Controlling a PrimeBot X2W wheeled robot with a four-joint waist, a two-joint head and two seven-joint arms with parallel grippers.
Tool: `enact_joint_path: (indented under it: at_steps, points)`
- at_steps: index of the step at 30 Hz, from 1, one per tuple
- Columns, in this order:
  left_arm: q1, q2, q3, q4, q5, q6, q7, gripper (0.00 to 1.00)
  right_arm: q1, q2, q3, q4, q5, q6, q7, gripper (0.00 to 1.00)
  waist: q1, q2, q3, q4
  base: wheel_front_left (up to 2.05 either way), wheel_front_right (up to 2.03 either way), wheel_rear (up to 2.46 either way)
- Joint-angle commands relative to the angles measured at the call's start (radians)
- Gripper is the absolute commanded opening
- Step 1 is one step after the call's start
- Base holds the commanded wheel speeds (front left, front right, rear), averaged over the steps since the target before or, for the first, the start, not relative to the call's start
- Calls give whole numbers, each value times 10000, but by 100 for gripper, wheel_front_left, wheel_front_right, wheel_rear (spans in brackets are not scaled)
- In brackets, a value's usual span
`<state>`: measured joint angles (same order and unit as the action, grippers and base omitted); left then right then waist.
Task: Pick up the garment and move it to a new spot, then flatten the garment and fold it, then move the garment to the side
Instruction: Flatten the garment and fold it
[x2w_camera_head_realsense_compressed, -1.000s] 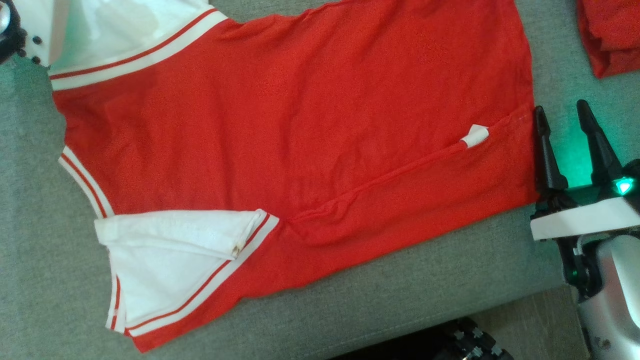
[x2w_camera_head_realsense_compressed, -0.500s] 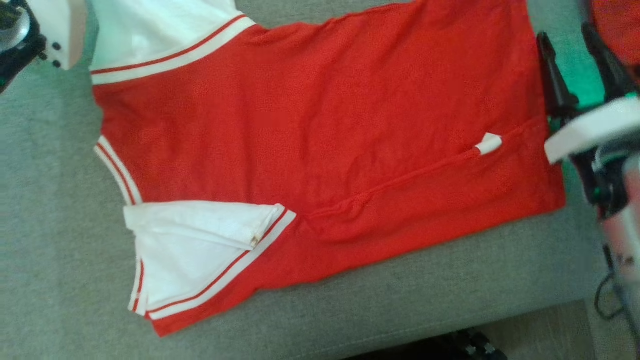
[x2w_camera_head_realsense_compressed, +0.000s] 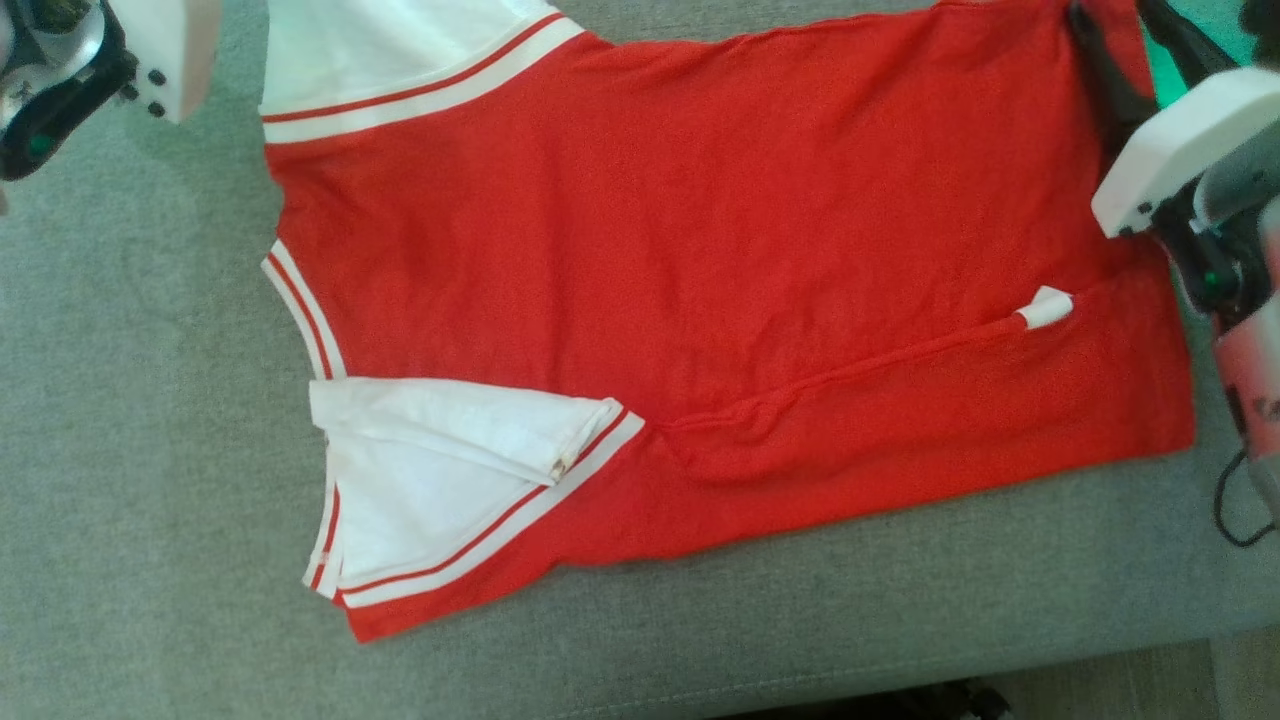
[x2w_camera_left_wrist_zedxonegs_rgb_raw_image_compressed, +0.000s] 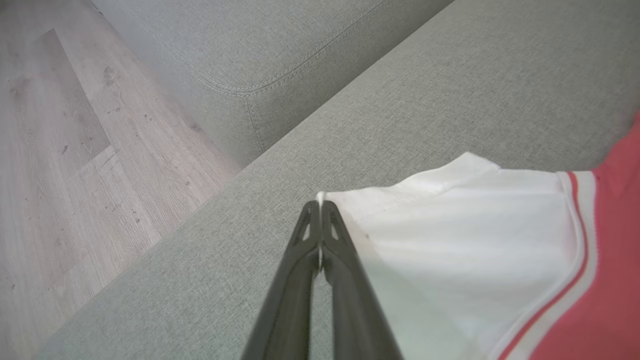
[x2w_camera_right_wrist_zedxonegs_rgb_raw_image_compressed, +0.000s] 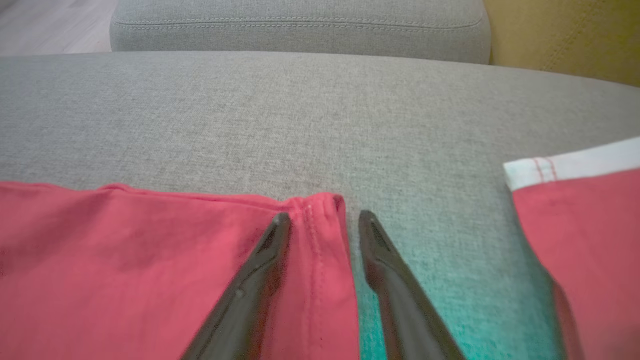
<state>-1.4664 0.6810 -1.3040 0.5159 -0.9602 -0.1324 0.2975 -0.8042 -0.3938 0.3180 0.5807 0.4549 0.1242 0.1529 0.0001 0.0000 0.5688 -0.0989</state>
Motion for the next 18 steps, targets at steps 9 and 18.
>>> enact_joint_path:
  at_steps: [9, 18]
  points:
    - [-623, 262, 260, -10, -73, 17, -111, 0, -752, -530, 571, 577, -676, 65, -188, 46, -1, 0, 22, 156, 0, 0, 0]
    - [-583, 240, 242, 39, -113, 17, -67, 0, -1072, -532, 755, 970, -891, 65, 63, 33, -1, 0, -68, 236, 0, 0, 0]
